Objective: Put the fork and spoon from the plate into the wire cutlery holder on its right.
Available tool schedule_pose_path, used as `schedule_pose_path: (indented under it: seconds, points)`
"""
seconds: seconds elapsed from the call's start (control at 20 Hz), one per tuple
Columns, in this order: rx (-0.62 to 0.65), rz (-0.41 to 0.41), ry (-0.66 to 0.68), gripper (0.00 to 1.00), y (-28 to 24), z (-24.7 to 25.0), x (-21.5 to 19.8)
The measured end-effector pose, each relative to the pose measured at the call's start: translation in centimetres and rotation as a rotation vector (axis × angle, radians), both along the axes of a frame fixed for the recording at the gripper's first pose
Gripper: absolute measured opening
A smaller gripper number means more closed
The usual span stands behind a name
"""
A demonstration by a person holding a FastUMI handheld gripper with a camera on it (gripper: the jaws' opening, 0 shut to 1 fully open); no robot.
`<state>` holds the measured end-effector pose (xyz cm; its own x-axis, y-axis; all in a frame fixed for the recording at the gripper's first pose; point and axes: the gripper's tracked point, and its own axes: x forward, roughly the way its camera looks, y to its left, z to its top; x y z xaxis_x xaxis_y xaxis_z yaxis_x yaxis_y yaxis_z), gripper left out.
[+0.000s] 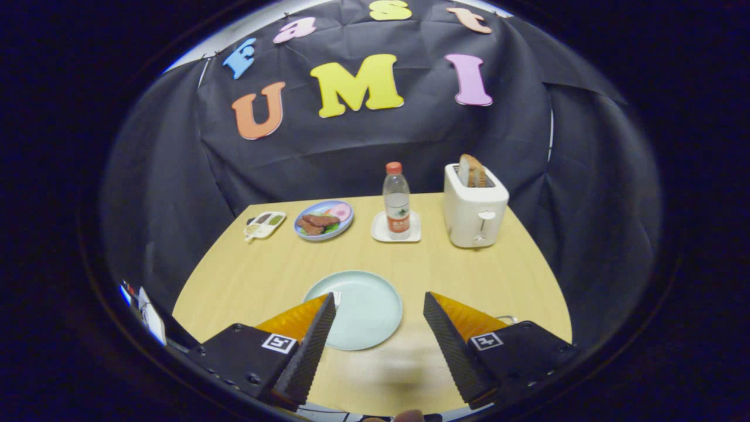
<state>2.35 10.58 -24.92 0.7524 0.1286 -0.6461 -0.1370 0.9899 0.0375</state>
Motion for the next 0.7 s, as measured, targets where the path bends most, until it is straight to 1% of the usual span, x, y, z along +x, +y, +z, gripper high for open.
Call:
schedule_pose_path:
  seconds: [0.15, 0.3, 0.45, 0.65, 0.7]
  points:
    - [0.012, 0.025, 0.061, 0.94, 4.3, -4.2, -0.2]
    - [-0.011, 0.024, 0.104, 0.95, 6.7, -8.5, 0.4]
    - [-0.033, -0.010, 0.183, 0.95, 7.7, -12.9, 0.7]
    - [-0.072, -0.033, 0.208, 0.94, 8.3, -16.3, 1.4]
    - [-0.085, -0.029, 0.209, 0.88, 8.4, -16.9, 1.6]
